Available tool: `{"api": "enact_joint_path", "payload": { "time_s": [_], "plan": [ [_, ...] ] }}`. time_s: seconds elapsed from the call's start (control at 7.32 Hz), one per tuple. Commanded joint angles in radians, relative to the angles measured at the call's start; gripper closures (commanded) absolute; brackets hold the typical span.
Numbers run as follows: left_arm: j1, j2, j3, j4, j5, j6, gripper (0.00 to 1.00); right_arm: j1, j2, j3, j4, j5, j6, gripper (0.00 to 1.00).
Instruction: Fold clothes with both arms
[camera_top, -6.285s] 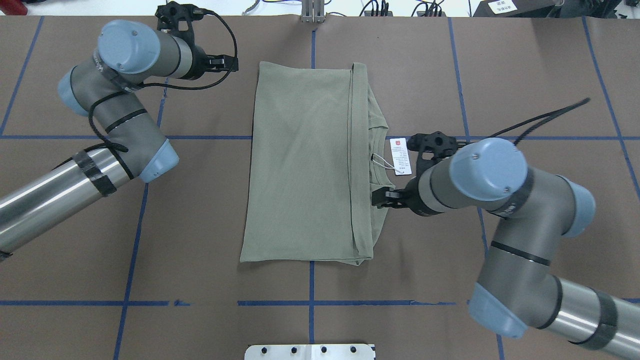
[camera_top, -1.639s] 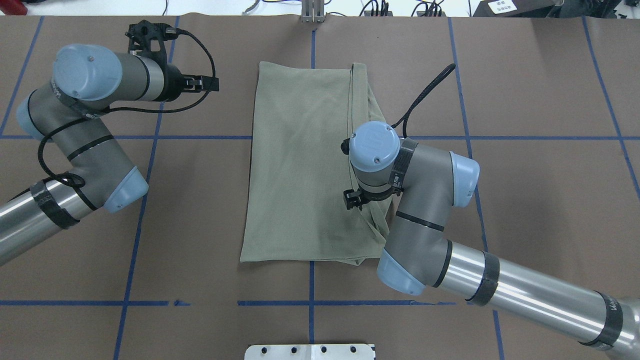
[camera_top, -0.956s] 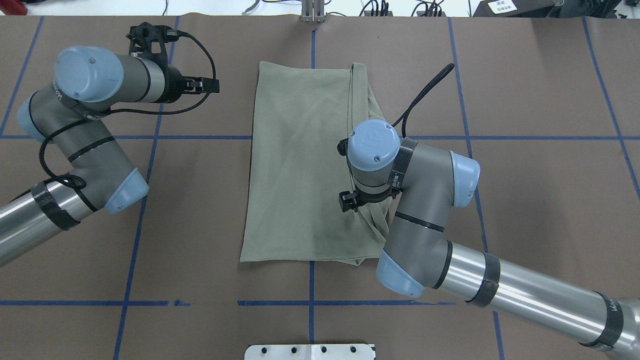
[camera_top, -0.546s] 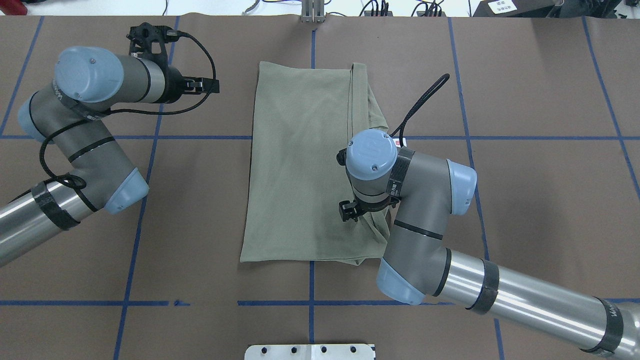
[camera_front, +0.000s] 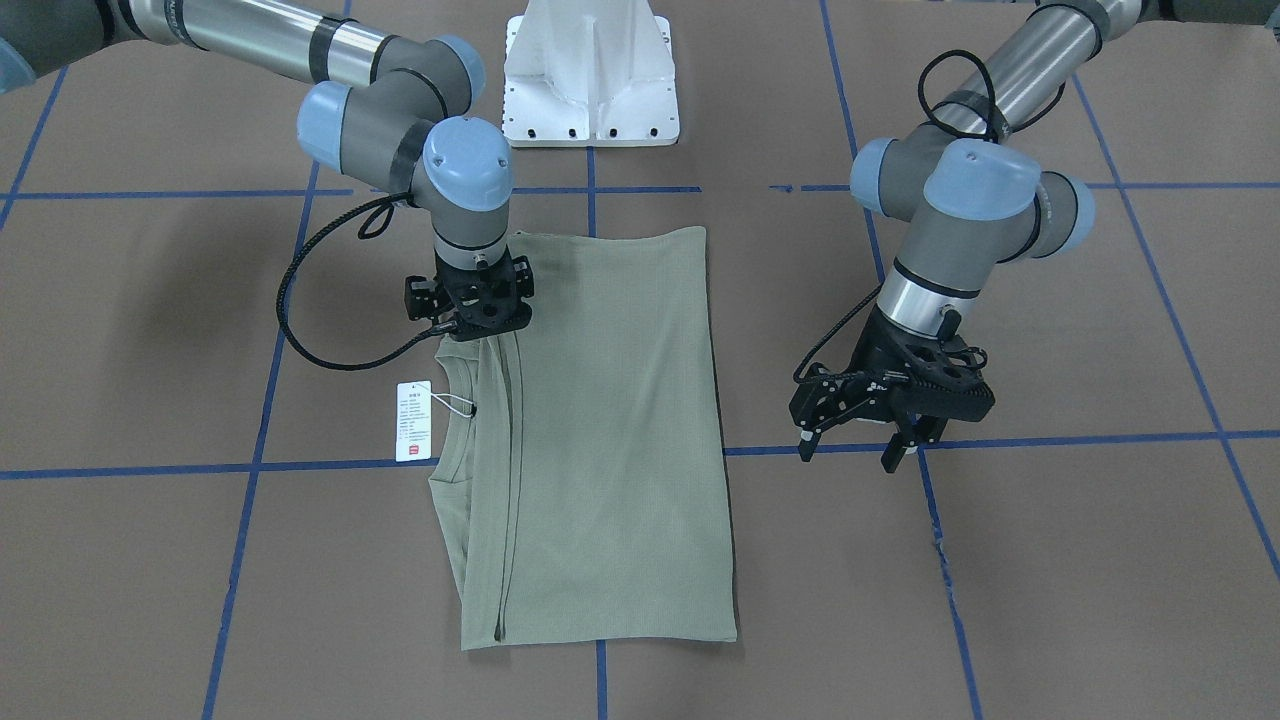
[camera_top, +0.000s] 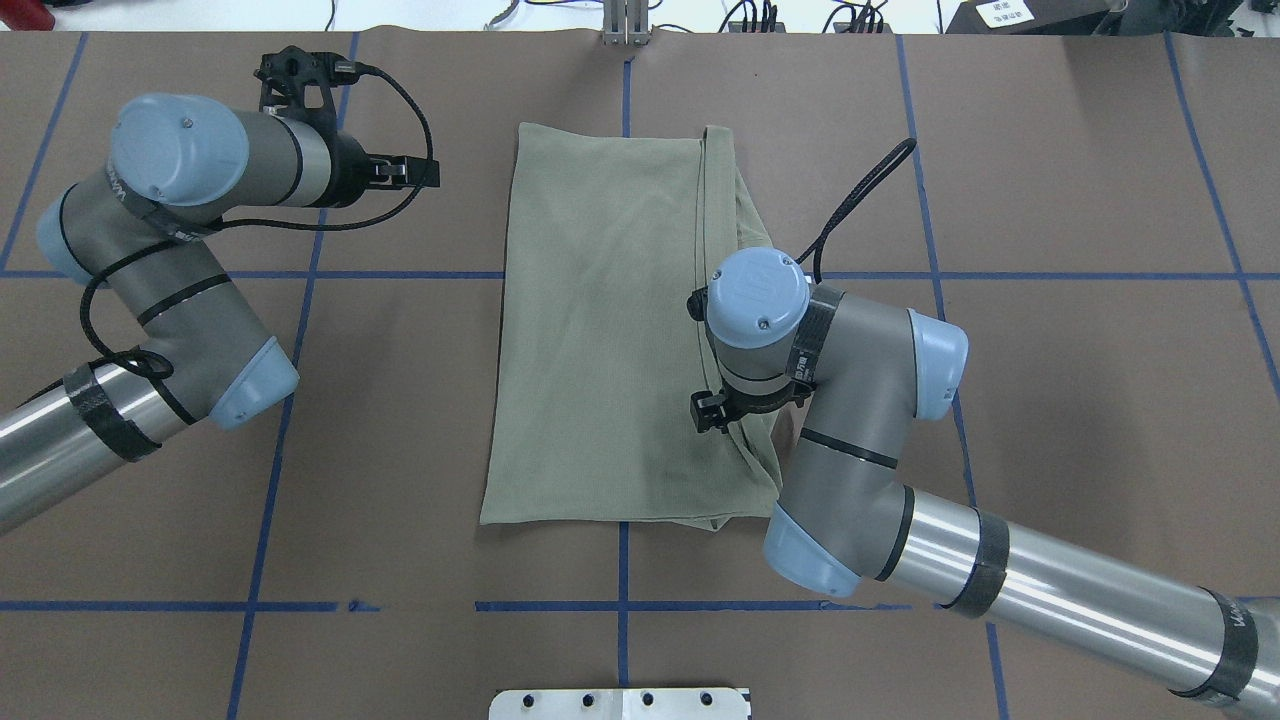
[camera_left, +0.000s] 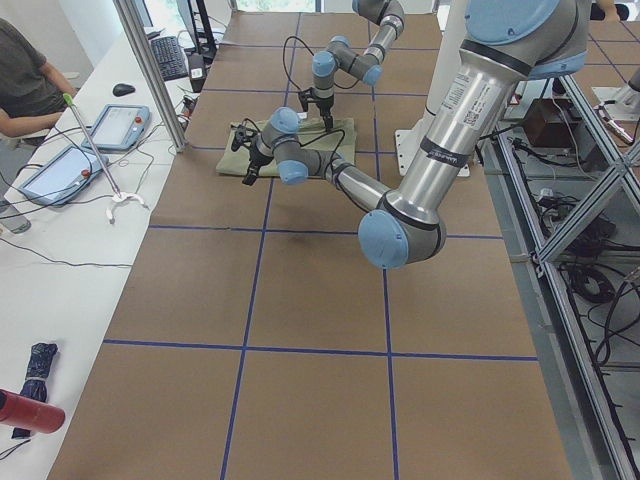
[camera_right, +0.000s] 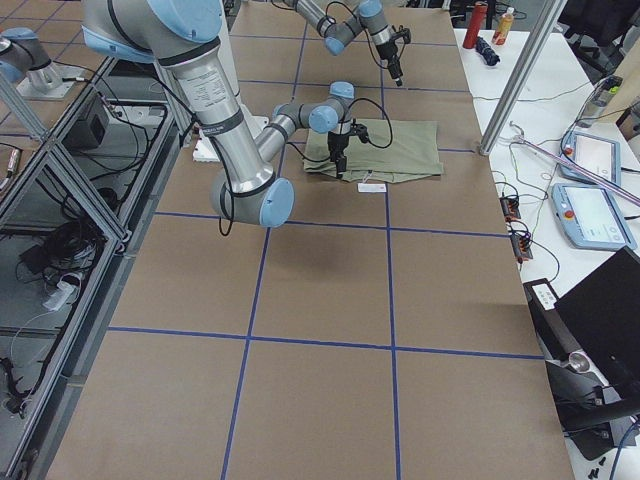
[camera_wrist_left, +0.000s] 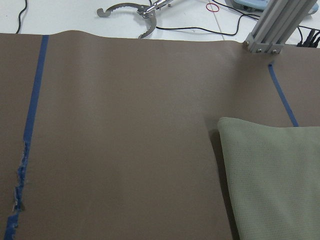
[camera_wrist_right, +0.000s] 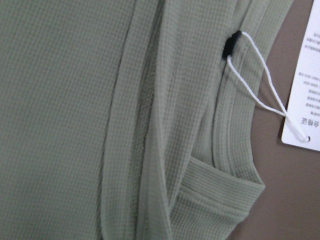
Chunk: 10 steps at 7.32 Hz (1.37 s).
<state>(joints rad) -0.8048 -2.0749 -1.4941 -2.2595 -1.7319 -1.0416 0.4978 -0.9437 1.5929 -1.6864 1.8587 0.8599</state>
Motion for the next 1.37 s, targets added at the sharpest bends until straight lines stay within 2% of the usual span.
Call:
{"api": "enact_joint_path", "payload": {
  "time_s": [0.0, 0.55, 0.82, 1.23],
  "plan": [
    [0.0, -0.001, -0.008, -0.005, -0.001, 0.0, 0.0, 0.008, -0.013, 0.001, 0.001, -0.001, 0.001, 0.0],
    [0.003, -0.004, 0.002, -0.006, -0.001, -0.012, 0.0, 0.053, -0.067, 0.024, 0.002, 0.002, -0.044, 0.0],
    [0.007, -0.004, 0.0, -0.006, 0.0, -0.014, 0.0, 0.064, -0.119, 0.067, 0.001, 0.002, -0.05, 0.0],
    [0.013, -0.002, -0.005, -0.005, 0.0, -0.014, 0.0, 0.108, -0.101, 0.091, 0.002, 0.045, -0.062, 0.0]
  ]
}}
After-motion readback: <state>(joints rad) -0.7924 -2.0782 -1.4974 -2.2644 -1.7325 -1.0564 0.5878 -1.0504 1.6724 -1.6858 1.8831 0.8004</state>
